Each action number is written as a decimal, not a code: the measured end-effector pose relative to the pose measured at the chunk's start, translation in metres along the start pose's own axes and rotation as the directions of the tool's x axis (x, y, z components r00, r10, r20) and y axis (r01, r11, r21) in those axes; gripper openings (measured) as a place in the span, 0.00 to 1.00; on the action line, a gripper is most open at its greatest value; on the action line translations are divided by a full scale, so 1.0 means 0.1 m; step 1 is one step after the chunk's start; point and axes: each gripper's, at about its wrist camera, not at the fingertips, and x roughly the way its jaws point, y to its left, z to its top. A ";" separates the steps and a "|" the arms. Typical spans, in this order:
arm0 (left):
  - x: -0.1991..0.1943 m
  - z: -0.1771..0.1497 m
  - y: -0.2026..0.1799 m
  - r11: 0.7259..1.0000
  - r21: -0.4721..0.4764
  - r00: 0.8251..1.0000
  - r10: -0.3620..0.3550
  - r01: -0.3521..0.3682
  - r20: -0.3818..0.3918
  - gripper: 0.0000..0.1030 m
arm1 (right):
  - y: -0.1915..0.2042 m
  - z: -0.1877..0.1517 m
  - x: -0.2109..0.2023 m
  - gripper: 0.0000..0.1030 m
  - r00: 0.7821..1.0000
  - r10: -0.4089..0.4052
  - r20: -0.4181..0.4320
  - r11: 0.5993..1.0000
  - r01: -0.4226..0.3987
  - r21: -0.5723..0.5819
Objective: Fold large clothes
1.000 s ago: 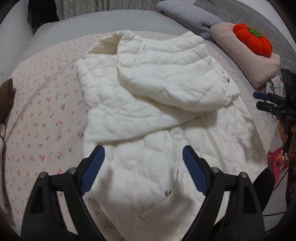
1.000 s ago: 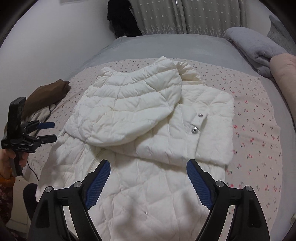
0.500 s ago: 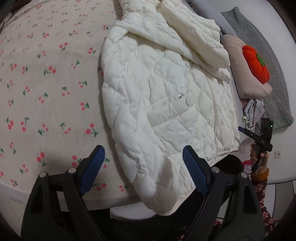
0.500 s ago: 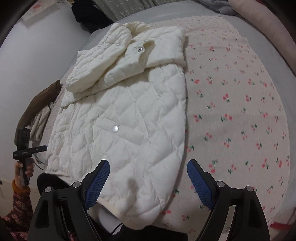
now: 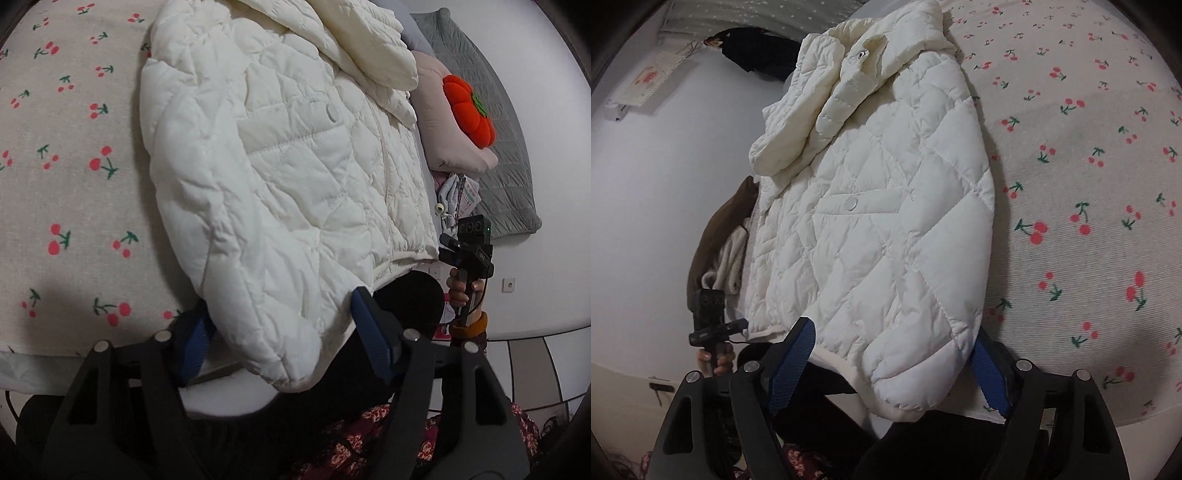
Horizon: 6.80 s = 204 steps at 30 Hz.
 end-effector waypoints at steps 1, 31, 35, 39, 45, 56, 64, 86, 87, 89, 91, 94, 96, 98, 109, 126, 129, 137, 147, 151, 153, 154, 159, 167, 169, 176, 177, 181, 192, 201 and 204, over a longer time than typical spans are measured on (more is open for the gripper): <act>0.01 -0.01 0.00 1.000 0.001 1.000 -0.009 0.009 -0.001 0.61 | 0.01 0.00 0.03 0.68 1.000 0.005 -0.008 1.000 -0.005 -0.003; -1.12 1.45 -0.36 0.793 0.229 0.643 -0.596 0.564 0.481 0.15 | 1.29 1.19 -0.78 0.14 0.891 0.352 0.286 0.898 -0.235 -0.371; -1.05 1.91 -0.21 0.748 0.194 0.565 -0.621 0.635 0.543 0.15 | 1.34 1.65 -0.73 0.14 0.861 0.365 0.353 0.905 -0.241 -0.350; -0.85 2.36 -0.14 0.736 0.156 0.530 -0.601 0.659 0.598 0.15 | 1.24 2.10 -0.51 0.14 0.837 0.366 0.408 0.920 -0.258 -0.295; -0.56 2.87 0.07 0.783 0.064 0.546 -0.487 0.619 0.682 0.15 | 0.90 2.66 -0.14 0.14 0.818 0.307 0.486 0.952 -0.276 -0.135; -0.08 3.22 0.37 0.944 -0.098 0.642 -0.137 0.316 0.755 0.15 | 0.35 3.22 0.59 0.13 0.854 0.089 0.512 0.988 -0.142 0.066; 0.13 3.33 0.48 0.978 -0.137 0.674 -0.005 0.157 0.738 0.15 | 0.17 3.31 0.88 0.10 0.858 -0.002 0.514 0.995 -0.049 0.086; 0.04 3.00 -1.18 0.928 0.123 0.559 0.103 -0.352 0.822 0.72 | 1.79 2.74 0.84 0.74 0.700 -0.209 0.683 0.825 0.501 -0.262; 0.15 3.04 -1.28 0.909 0.151 0.569 0.108 -0.390 0.815 0.72 | 1.90 2.72 0.95 0.74 0.697 -0.226 0.680 0.792 0.538 -0.289; 0.36 3.18 -1.35 0.860 0.165 0.585 0.177 -0.483 0.791 0.72 | 2.05 2.71 1.19 0.73 0.687 -0.263 0.677 0.731 0.600 -0.325; 0.49 3.38 -1.29 0.819 0.136 0.591 0.276 -0.557 0.758 0.72 | 2.06 2.77 1.38 0.73 0.688 -0.315 0.654 0.700 0.634 -0.330; 0.54 3.59 -0.98 0.840 0.104 0.639 0.319 -0.533 0.700 0.79 | 1.78 2.95 1.55 0.73 0.728 -0.374 0.575 0.723 0.617 -0.311; 0.57 3.65 -0.83 0.837 0.109 0.653 0.330 -0.536 0.681 0.82 | 1.60 3.03 1.61 0.75 0.764 -0.367 0.530 0.768 0.570 -0.290; 0.65 3.68 -0.73 0.843 0.119 0.670 0.322 -0.524 0.669 0.82 | 1.50 3.04 1.65 0.76 0.772 -0.362 0.522 0.776 0.560 -0.289; 0.78 3.68 -0.59 0.886 0.112 0.713 0.281 -0.451 0.642 0.83 | 1.38 3.07 1.85 0.79 0.762 -0.374 0.529 0.771 0.572 -0.279; 0.31 3.48 -0.64 0.839 0.106 0.672 0.346 -0.534 0.655 0.82 | 1.36 3.03 1.07 0.80 0.696 -0.387 0.605 0.759 0.613 -0.219; 0.38 3.55 -0.51 0.857 0.097 0.693 0.337 -0.506 0.637 0.84 | 1.19 3.10 1.17 0.80 0.713 -0.421 0.561 0.758 0.616 -0.214; 0.42 3.63 -0.17 0.932 0.088 0.757 0.228 -0.353 0.612 0.85 | 0.82 3.18 1.24 0.80 0.766 -0.380 0.518 0.821 0.537 -0.192; 0.34 3.60 -0.31 0.930 0.040 0.771 0.279 -0.366 0.573 0.85 | 0.98 3.15 1.28 0.80 0.719 -0.466 0.515 0.756 0.626 -0.190; 0.06 3.43 -0.37 0.951 0.033 0.806 0.241 -0.307 0.540 0.86 | 1.24 2.95 1.10 0.80 0.711 -0.436 0.552 0.739 0.633 -0.230; -0.09 3.36 -0.35 0.957 0.009 0.822 0.246 -0.291 0.514 0.89 | 1.36 2.87 1.00 0.80 0.725 -0.406 0.556 0.751 0.611 -0.249; -0.17 3.32 -0.33 0.957 -0.006 0.826 0.254 -0.291 0.503 0.90 | 1.43 2.83 0.95 0.80 0.730 -0.394 0.559 0.754 0.604 -0.257; -0.40 3.16 -0.11 0.949 -0.075 0.835 0.306 -0.307 0.457 0.91 | 1.75 2.63 0.90 0.80 0.750 -0.345 0.565 0.750 0.582 -0.315; -0.36 3.02 0.50 0.961 -0.221 0.901 0.241 -0.169 0.361 0.91 | 2.09 2.35 1.21 0.60 0.789 -0.311 0.530 0.723 0.558 -0.407; -0.30 3.00 0.59 0.967 -0.230 0.920 0.186 -0.109 0.346 0.90 | 2.16 2.30 1.31 0.51 0.807 -0.298 0.510 0.722 0.540 -0.433; -0.04 2.98 0.80 0.953 -0.260 0.945 -0.064 0.152 0.320 0.59 | 2.36 2.17 1.65 0.43 0.836 -0.283 0.470 0.690 0.518 -0.506; 0.00 2.98 0.85 0.940 -0.281 0.941 -0.099 0.196 0.323 0.54 | 2.37 2.17 1.71 0.43 0.836 -0.288 0.468 0.685 0.521 -0.510; 0.09 2.88 0.99 0.896 -0.294 0.901 -0.211 0.334 0.380 0.26 | 2.34 2.22 1.87 0.40 0.833 -0.327 0.446 0.678 0.536 -0.504; -0.40 2.57 -0.05 0.923 0.015 0.775 -0.331 0.384 0.539 0.14 | 2.07 2.36 2.22 0.40 0.840 -0.392 0.375 0.730 0.532 -0.430; -0.15 2.78 -1.12 0.930 0.139 0.794 -0.363 0.340 0.487 0.14 | 1.72 2.45 2.05 0.40 0.914 -0.241 0.325 0.880 0.347 -0.324; 0.06 2.91 -1.24 0.921 0.129 0.794 -0.384 0.368 0.471 0.14 | 1.62 2.46 2.00 0.40 0.928 -0.191 0.321 0.912 0.289 -0.290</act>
